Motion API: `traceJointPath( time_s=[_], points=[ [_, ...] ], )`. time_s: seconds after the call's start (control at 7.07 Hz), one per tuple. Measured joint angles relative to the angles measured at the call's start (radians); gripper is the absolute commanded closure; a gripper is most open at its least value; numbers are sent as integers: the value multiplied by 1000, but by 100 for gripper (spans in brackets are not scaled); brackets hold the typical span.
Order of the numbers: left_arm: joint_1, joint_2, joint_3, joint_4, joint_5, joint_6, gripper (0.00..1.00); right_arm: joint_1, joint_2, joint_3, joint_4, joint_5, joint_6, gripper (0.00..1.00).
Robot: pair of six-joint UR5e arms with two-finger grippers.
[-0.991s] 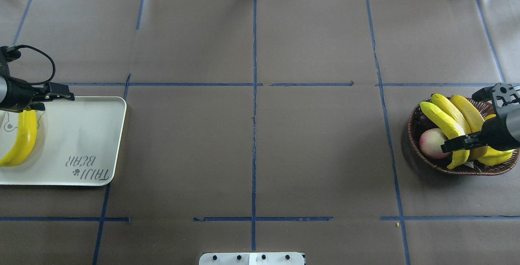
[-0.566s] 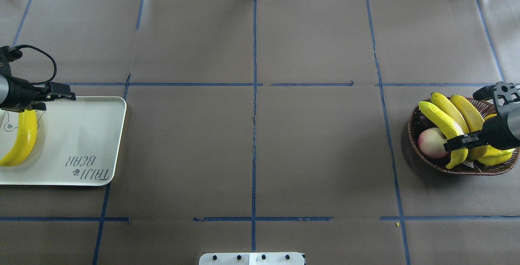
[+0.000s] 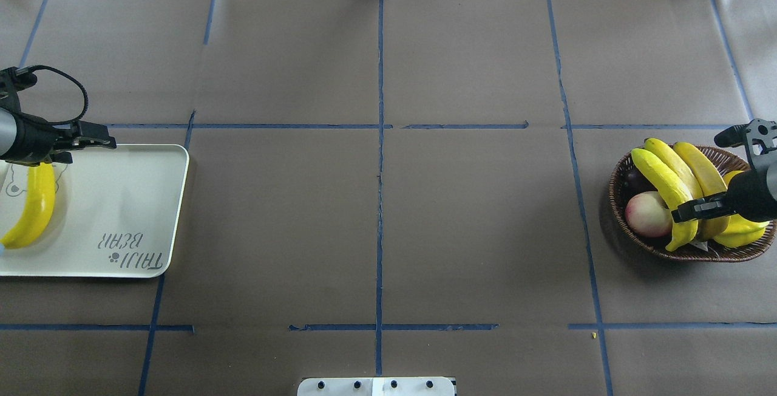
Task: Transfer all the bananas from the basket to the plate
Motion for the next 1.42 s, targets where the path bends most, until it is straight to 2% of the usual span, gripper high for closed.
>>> traceJointPath(
  time_s=[0.42, 0.85, 1.13, 1.42],
  points=[
    [1, -1, 0, 0, 0, 0, 0, 26, -14, 26, 0, 1, -1, 100],
    [3, -18, -10, -1, 2, -25, 0, 62, 25, 94, 5, 74, 76, 99],
    [13, -92, -15, -8, 0, -151, 0, 52, 170, 78, 86, 89, 367, 98],
    [53, -218, -23, -87, -2, -410, 1, -23, 274, 30, 283, 25, 647, 98]
  ],
)
